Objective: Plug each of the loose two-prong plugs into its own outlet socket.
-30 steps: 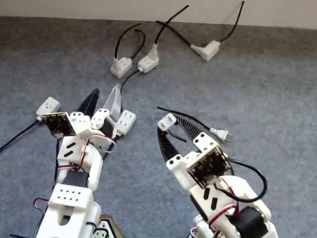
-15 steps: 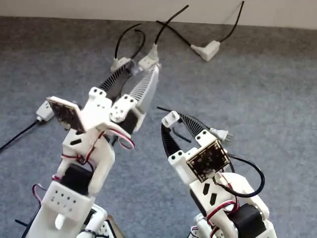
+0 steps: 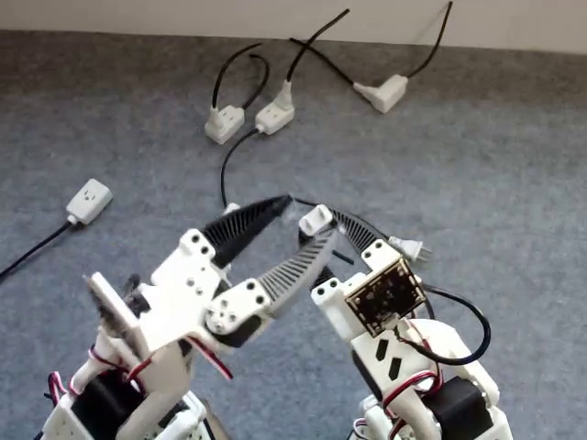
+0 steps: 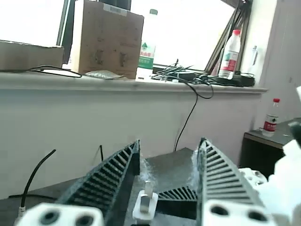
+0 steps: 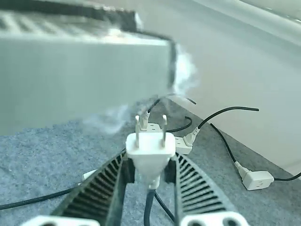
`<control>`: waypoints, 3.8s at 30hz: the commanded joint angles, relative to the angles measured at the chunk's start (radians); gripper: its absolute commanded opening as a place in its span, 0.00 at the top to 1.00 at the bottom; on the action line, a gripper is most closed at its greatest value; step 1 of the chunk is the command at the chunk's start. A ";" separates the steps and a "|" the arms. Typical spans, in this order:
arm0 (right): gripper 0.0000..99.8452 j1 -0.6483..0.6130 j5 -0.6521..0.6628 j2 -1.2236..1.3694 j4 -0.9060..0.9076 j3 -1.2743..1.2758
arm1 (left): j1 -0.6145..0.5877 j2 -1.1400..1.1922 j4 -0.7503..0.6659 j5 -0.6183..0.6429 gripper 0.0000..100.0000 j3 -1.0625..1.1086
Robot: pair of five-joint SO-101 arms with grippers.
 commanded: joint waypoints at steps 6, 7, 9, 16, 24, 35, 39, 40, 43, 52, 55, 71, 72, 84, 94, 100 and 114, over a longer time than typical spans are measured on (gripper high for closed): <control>0.93 0.008 -0.012 -0.013 0.018 -0.016 | -0.070 -0.005 -0.127 -0.008 0.79 0.182; 0.93 0.005 -0.012 -0.015 0.030 -0.018 | -0.088 -0.005 -0.163 -0.006 0.79 0.213; 0.93 -0.021 -0.012 -0.015 0.042 -0.025 | -0.114 0.016 -0.233 -0.005 0.79 0.252; 0.93 -0.071 -0.012 -0.015 0.140 -0.108 | -0.214 0.232 -0.325 -0.005 0.79 0.213; 0.93 -0.068 -0.008 -0.015 0.229 -0.205 | -0.289 0.450 -0.342 -0.003 0.79 0.120; 0.93 -0.067 -0.006 -0.015 0.223 -0.199 | -0.288 0.458 -0.342 -0.003 0.79 0.117; 0.93 -0.065 -0.005 -0.015 0.223 -0.199 | -0.283 0.458 -0.342 -0.003 0.79 0.117; 0.93 -0.065 -0.005 -0.015 0.223 -0.199 | -0.283 0.458 -0.342 -0.003 0.79 0.117; 0.93 -0.065 -0.005 -0.012 0.223 -0.196 | -0.283 0.458 -0.342 -0.003 0.79 0.117; 0.93 -0.015 0.043 -0.012 0.065 -0.002 | -0.280 0.361 -0.334 0.038 0.79 0.120; 0.93 -0.005 0.043 -0.013 0.025 0.041 | -0.280 0.260 -0.258 0.106 0.79 0.122; 0.93 -0.007 0.002 -0.015 0.058 -0.001 | -0.189 0.183 -0.167 0.103 0.79 0.168; 0.93 -0.007 0.002 -0.015 0.058 -0.001 | -0.189 0.183 -0.167 0.103 0.79 0.168; 0.93 0.001 0.002 -0.013 0.074 0.120 | -0.291 0.173 -0.166 0.107 0.79 0.139; 0.92 0.117 -0.005 -0.004 0.148 0.188 | -0.756 0.185 -0.167 0.325 0.79 0.096; 0.91 0.111 -0.060 -0.002 0.039 0.255 | -0.929 0.186 -0.167 0.379 0.79 0.166; 0.85 -0.271 -0.069 0.849 -0.130 -0.133 | -1.511 0.292 -0.066 0.374 0.79 0.202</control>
